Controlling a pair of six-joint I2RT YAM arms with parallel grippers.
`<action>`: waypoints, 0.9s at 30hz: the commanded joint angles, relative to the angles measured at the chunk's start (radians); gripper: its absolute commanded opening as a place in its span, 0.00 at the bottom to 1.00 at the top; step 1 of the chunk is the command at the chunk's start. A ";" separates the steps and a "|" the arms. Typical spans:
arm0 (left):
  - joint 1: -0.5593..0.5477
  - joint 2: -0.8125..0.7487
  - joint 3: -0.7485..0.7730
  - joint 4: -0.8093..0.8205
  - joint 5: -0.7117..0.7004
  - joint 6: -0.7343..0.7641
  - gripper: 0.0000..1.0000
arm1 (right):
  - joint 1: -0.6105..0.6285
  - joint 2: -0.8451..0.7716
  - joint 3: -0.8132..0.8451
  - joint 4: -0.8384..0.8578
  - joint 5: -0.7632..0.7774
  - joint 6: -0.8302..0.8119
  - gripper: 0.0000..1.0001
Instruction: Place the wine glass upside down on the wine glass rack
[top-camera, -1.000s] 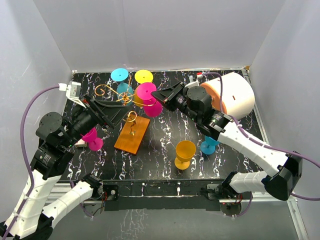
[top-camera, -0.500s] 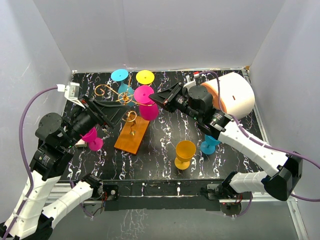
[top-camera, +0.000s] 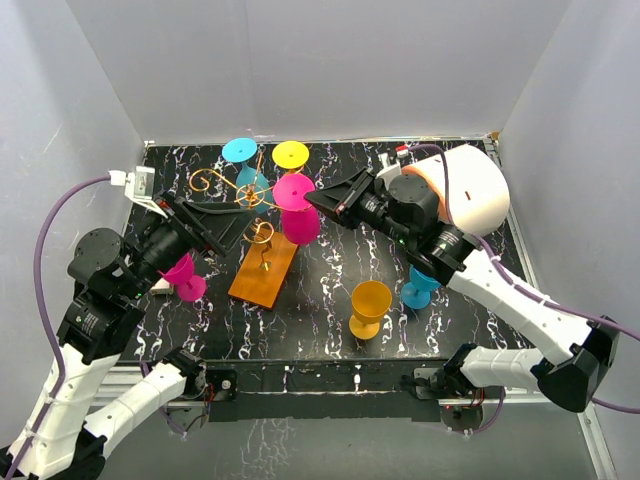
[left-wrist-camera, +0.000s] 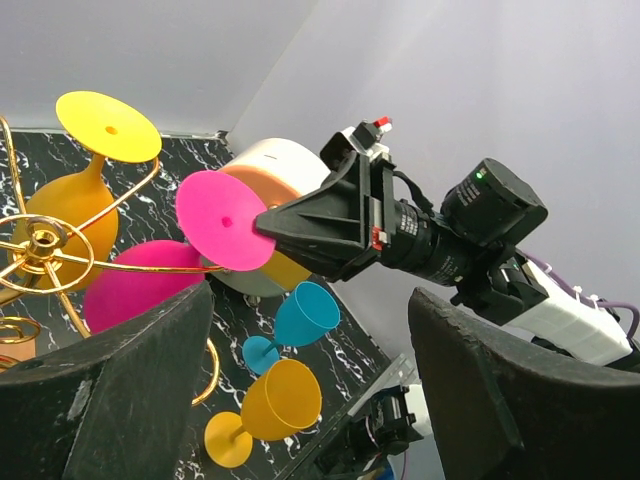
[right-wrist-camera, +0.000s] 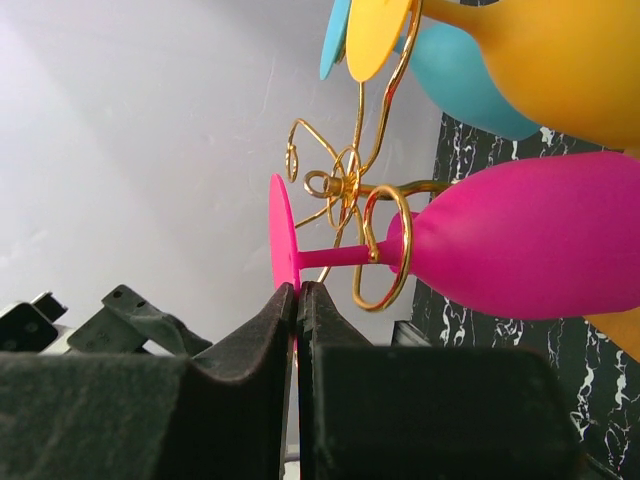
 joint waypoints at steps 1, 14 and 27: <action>-0.002 -0.010 0.015 0.007 -0.012 0.013 0.78 | -0.004 -0.066 -0.017 0.020 0.031 0.012 0.00; -0.002 -0.005 0.017 0.009 -0.015 0.010 0.78 | -0.005 -0.091 -0.032 -0.043 0.151 0.014 0.00; -0.003 -0.008 0.034 -0.006 -0.018 0.017 0.78 | -0.071 0.000 0.067 -0.033 0.098 -0.046 0.00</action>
